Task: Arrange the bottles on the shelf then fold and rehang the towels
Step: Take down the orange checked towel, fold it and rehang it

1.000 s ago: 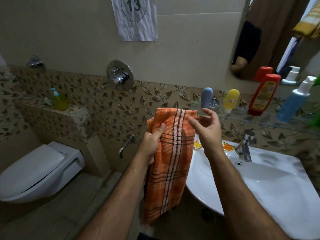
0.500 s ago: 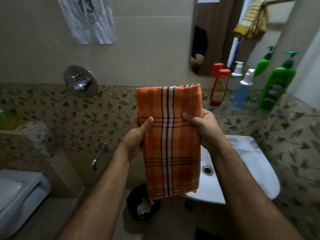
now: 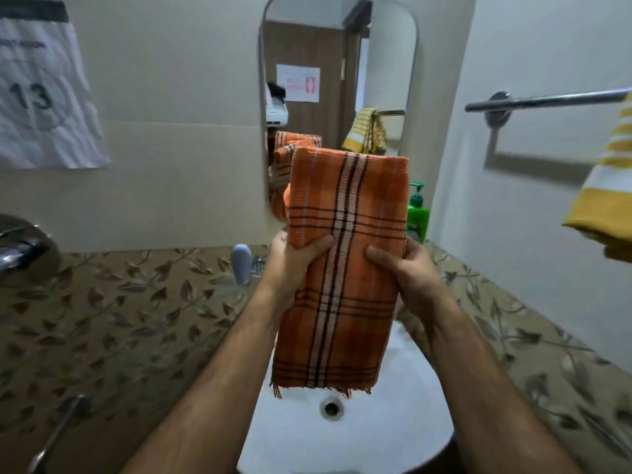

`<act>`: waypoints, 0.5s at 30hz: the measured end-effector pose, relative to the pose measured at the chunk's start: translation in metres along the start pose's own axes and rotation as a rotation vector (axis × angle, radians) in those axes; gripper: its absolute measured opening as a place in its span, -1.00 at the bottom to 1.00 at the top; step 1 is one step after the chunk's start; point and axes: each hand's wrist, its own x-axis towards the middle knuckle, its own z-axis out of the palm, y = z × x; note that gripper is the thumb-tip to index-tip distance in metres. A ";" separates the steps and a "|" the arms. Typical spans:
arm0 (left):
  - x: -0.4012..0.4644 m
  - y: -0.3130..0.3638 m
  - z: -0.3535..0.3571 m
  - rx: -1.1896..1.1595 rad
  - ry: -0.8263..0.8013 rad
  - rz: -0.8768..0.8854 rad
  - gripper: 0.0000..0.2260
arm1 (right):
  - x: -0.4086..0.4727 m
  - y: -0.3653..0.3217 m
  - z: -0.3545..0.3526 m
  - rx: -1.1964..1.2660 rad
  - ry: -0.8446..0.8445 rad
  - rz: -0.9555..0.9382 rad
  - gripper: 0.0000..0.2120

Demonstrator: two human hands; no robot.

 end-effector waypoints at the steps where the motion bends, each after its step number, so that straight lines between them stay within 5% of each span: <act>1: 0.007 -0.001 0.007 -0.002 -0.026 0.004 -0.59 | 0.003 -0.006 -0.007 -0.020 0.017 -0.031 -0.75; 6: 0.036 0.004 0.045 -0.057 -0.141 0.044 -0.49 | 0.015 -0.044 -0.033 -0.137 0.053 -0.186 -0.72; 15: 0.097 0.029 0.127 -0.041 -0.293 0.191 -0.68 | 0.041 -0.110 -0.070 -0.243 0.309 -0.355 -0.77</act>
